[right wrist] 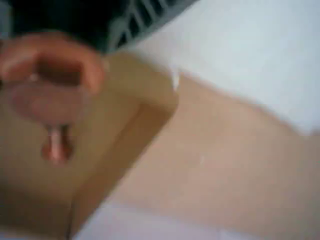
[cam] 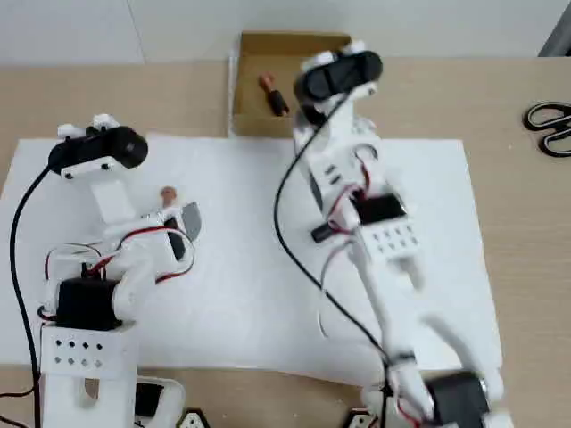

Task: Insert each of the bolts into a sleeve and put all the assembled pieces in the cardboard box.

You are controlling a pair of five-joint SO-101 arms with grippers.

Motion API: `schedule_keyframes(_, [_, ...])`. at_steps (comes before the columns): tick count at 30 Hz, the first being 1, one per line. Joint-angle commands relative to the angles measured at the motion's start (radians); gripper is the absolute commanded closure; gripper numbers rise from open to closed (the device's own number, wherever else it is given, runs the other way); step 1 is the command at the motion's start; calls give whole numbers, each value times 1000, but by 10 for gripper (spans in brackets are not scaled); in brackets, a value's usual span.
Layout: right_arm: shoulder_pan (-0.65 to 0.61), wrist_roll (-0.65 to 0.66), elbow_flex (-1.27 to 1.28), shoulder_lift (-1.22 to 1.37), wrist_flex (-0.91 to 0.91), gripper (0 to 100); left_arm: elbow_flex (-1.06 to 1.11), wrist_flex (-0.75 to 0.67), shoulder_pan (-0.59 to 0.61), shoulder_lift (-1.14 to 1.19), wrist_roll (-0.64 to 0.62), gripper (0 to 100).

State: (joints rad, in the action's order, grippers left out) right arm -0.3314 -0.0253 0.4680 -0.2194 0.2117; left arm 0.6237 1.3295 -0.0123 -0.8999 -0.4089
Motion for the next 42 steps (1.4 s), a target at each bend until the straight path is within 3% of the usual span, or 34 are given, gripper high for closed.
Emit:
schedule_keyframes(1, [27, -3, -186, 180, -183, 995, -27, -3, 3, -17, 9, 826])
schedule_keyframes(14, [77, -5, -839, 828, -240, 995, -25, 2, 3, -17, 9, 826])
schedule_keyframes(21, [73, -5, -1063, 1061, -237, 993, 4, -5, 3, -17, 9, 826])
schedule_keyframes(28, [71, -5, -1089, 1139, -183, 974, 5, -20, -2, -17, 9, 826])
schedule_keyframes(35, [61, -5, -1089, 1156, -180, 784, 5, -25, -5, -17, 9, 826])
schedule_keyframes(42, [58, -5, -1089, 1147, -180, 775, 5, -25, -5, -17, 9, 826])
